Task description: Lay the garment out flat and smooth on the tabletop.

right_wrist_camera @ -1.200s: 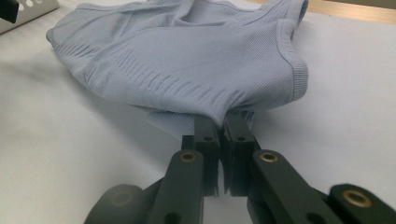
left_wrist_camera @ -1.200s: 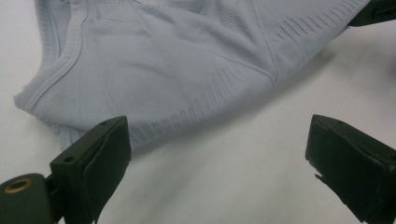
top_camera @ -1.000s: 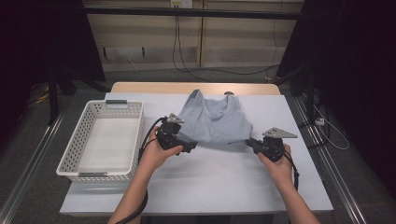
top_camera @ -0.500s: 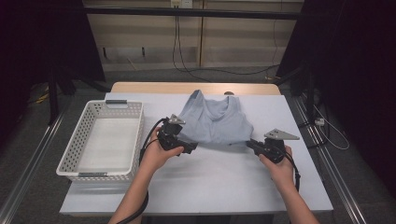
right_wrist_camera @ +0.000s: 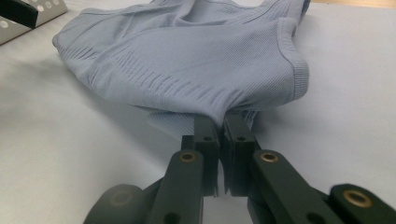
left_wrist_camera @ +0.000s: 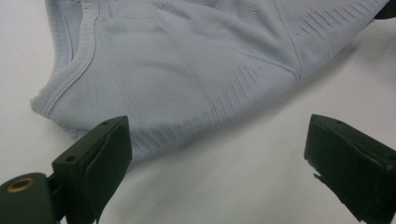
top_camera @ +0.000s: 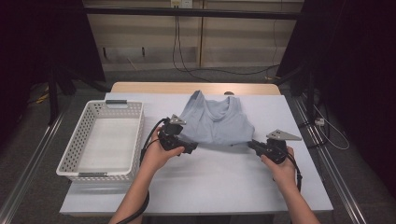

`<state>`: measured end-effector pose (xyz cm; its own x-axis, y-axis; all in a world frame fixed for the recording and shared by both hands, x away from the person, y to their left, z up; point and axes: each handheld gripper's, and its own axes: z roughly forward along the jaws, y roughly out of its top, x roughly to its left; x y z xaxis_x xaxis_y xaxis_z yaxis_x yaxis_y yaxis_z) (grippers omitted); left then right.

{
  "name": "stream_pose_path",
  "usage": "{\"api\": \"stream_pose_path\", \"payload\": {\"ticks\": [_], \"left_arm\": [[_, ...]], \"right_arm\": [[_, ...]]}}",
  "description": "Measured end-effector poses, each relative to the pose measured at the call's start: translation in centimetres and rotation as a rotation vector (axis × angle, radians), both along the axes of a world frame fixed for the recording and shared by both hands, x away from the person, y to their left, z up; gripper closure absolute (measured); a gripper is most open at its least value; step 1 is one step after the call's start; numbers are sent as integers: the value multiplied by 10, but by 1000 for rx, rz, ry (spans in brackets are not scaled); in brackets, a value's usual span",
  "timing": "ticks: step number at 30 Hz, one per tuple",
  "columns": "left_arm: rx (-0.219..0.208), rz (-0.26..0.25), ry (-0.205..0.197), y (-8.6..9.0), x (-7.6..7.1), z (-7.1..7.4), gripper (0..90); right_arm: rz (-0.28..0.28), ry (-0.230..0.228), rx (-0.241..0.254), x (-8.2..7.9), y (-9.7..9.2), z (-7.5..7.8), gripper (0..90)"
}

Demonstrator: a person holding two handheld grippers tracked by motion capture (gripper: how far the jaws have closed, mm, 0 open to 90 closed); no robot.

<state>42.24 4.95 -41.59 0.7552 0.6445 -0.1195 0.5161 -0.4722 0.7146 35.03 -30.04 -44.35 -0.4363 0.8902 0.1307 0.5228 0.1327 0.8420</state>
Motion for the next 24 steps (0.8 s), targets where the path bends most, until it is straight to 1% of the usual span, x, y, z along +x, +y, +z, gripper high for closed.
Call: {"api": "stream_pose_path", "payload": {"ticks": [5, 6, 8, 10, 17, 19, 21, 24], "left_arm": [[3, -6, -2, -3, 0, 0, 79], [9, -9, -9, -3, 1, 0, 79], [4, -7, -1, -5, 0, -1, 79], [7, -16, -2, -6, 1, -2, 79], [11, -21, 2, -10, 2, -4, 84], [5, -21, -3, -11, 3, -4, 88], [14, -22, -12, -12, 3, -4, 91], [10, -26, -12, -15, 4, -4, 97]], "right_arm": [[-2, 2, 9, -2, -2, 0, 865], [-3, 3, 10, -2, -3, 0, 865], [-2, 3, 9, -3, -4, 0, 864], [-4, 3, 9, -4, -4, 0, 864], [-8, 8, 18, -6, -8, 0, 864], [-9, 8, 18, -7, -9, 0, 863], [-12, 8, 19, -8, -10, 0, 863], [-15, 6, 20, -9, -12, -1, 863]]}}
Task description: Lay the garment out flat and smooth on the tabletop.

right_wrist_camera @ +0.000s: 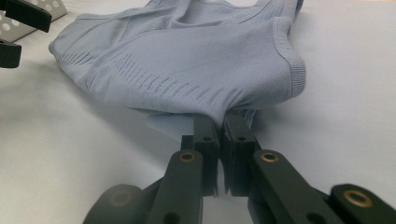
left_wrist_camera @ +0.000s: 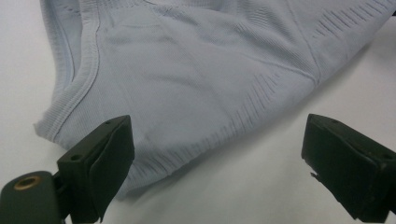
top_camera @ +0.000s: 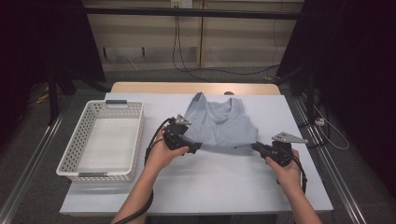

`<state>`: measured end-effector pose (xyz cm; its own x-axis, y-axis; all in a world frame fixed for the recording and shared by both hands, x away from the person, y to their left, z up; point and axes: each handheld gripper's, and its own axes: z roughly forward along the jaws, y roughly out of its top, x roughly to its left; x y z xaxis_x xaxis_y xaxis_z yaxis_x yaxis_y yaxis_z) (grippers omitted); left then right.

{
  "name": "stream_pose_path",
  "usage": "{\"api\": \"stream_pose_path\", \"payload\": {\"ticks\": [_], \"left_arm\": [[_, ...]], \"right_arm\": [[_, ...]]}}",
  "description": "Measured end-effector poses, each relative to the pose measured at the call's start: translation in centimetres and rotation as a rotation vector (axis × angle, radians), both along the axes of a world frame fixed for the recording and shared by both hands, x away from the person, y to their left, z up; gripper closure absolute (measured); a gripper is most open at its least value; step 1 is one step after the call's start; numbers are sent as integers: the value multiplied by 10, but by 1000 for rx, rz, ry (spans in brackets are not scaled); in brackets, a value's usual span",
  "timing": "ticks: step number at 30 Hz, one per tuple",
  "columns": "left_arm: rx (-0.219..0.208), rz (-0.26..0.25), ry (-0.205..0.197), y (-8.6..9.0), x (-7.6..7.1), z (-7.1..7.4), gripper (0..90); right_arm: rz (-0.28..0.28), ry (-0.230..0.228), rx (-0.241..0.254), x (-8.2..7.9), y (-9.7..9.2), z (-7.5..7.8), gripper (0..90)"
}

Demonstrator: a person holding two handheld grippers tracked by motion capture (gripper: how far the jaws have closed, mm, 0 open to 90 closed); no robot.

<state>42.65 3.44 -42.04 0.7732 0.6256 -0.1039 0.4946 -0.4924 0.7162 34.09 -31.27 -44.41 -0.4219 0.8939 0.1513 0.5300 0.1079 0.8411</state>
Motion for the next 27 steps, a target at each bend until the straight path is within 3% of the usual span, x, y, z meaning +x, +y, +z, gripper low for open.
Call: {"api": "stream_pose_path", "payload": {"ticks": [13, 22, 27], "left_arm": [[6, -13, -19, -11, 4, -2, 126], [5, -68, -15, -22, 4, -6, 208], [12, -57, -27, -24, 6, -14, 243]], "right_arm": [[-23, 3, 2, -7, -10, -1, 862], [-27, 5, 7, -10, -13, -2, 860], [-30, 8, 6, -11, -13, -3, 858]]}}
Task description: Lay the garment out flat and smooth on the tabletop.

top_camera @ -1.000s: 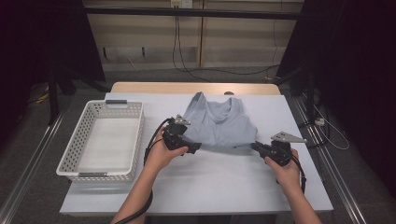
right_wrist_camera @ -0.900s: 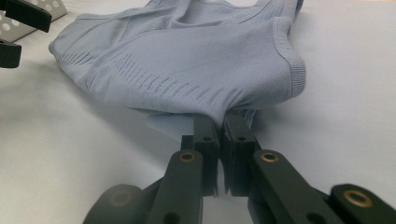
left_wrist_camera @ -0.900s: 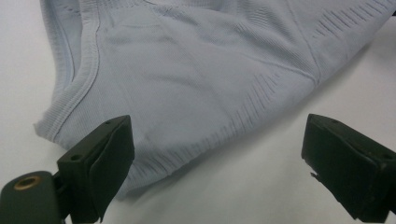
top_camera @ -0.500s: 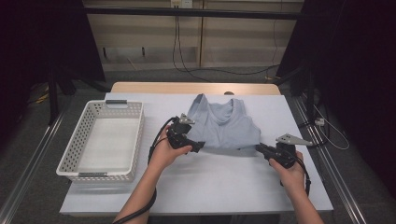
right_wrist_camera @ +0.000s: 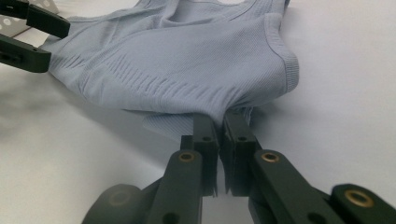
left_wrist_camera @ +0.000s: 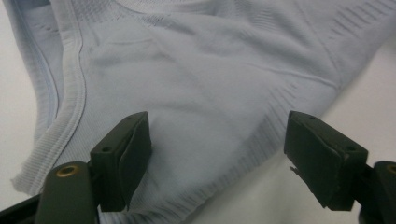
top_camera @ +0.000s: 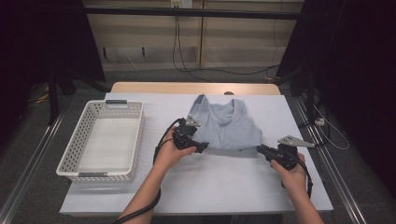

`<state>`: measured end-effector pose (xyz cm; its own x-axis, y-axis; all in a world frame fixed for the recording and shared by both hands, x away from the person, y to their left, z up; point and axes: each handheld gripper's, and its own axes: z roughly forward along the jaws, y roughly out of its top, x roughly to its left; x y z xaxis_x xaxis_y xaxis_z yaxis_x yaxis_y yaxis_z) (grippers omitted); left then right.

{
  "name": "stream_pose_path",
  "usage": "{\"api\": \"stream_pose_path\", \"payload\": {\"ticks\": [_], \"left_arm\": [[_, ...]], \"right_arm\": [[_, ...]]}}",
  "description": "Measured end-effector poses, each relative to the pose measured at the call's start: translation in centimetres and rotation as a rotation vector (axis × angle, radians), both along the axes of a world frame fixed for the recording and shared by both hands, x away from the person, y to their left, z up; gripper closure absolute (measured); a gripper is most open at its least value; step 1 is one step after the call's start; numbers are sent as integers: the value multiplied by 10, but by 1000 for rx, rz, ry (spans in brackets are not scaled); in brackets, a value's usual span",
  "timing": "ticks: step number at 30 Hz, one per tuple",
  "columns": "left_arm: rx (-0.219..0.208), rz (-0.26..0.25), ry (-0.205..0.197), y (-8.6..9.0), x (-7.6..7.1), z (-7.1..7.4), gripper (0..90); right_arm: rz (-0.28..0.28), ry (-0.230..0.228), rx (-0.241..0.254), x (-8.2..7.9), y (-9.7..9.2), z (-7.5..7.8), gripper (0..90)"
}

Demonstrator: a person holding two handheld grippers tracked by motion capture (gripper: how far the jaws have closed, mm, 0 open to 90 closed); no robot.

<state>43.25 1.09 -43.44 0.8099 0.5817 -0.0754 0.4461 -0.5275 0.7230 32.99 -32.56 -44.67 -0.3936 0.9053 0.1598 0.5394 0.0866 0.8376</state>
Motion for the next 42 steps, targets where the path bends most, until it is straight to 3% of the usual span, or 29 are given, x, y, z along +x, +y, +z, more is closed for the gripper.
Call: {"api": "stream_pose_path", "payload": {"ticks": [9, 20, 29, 33, 42], "left_arm": [[32, 0, 14, -2, 0, -7, 354], [107, 6, -11, -8, -5, -7, 490], [82, 26, 28, -5, -7, -4, 736], [62, 33, 69, -1, -6, -1, 875], [39, 19, 80, 1, -7, 9, 894]], "right_arm": [[-3, 6, 2, 1, 0, -2, 858], [-3, 8, -7, 0, 1, -3, 858], [-6, 10, -8, 0, 1, -4, 858], [-7, 11, -14, 0, 1, -4, 857], [-9, 9, -28, -1, -2, -5, 856]]}}
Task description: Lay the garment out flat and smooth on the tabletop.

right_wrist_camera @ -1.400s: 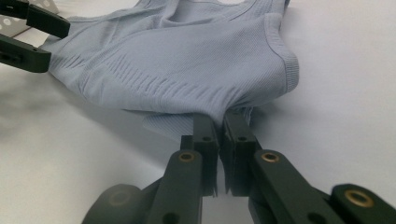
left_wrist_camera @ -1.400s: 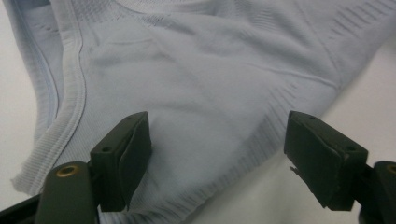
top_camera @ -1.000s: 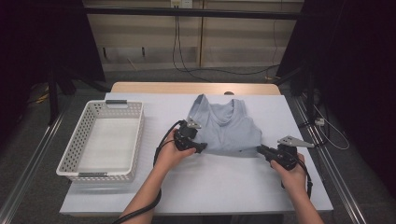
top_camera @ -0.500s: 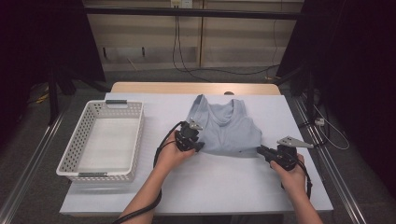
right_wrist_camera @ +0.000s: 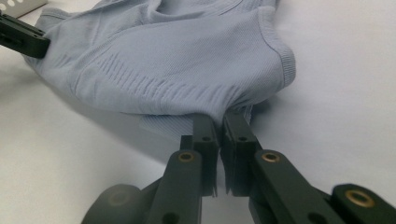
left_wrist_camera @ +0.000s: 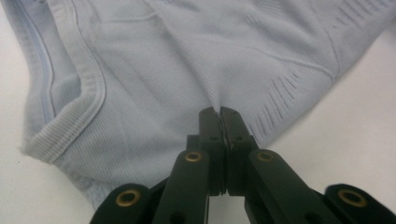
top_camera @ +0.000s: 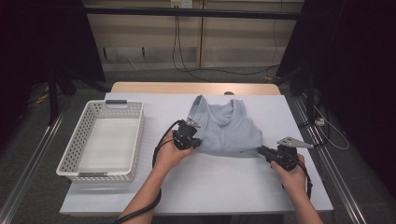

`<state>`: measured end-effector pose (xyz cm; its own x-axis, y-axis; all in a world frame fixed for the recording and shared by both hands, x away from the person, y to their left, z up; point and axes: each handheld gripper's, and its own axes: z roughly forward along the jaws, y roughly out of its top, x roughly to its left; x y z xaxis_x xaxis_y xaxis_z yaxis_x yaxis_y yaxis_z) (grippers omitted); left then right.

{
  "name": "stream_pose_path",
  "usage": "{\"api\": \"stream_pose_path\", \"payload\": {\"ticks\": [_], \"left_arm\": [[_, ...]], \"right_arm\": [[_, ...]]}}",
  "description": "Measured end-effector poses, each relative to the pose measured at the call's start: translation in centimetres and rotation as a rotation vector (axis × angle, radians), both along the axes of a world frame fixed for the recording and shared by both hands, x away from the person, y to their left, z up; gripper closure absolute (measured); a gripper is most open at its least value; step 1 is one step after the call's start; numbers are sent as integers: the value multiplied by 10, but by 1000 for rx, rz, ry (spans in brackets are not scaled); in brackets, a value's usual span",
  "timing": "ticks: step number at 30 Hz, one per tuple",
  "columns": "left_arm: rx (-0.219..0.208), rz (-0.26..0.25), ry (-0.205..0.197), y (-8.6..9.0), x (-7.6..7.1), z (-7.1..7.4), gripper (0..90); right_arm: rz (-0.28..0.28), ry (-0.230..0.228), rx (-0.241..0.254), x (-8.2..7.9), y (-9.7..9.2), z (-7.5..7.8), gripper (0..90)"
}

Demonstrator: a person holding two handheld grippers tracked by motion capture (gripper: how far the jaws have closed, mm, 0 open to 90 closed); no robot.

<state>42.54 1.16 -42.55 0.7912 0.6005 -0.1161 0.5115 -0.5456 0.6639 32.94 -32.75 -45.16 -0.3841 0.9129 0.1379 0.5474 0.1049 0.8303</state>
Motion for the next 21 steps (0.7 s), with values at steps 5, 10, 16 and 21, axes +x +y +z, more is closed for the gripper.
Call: {"api": "stream_pose_path", "payload": {"ticks": [5, 10, 16, 21], "left_arm": [[-34, -4, -2, 2, -1, 10, 896], [-58, 4, -37, 2, -1, 20, 897], [-71, 12, -58, 2, 2, 22, 898], [-80, 20, -68, 2, 3, 23, 898]], "right_arm": [[-4, -8, 5, -1, -5, 3, 857], [-11, -17, 9, -4, -11, 5, 865], [-9, -19, -4, -6, -10, 5, 847], [3, -44, -27, -8, -5, 7, 764]]}}
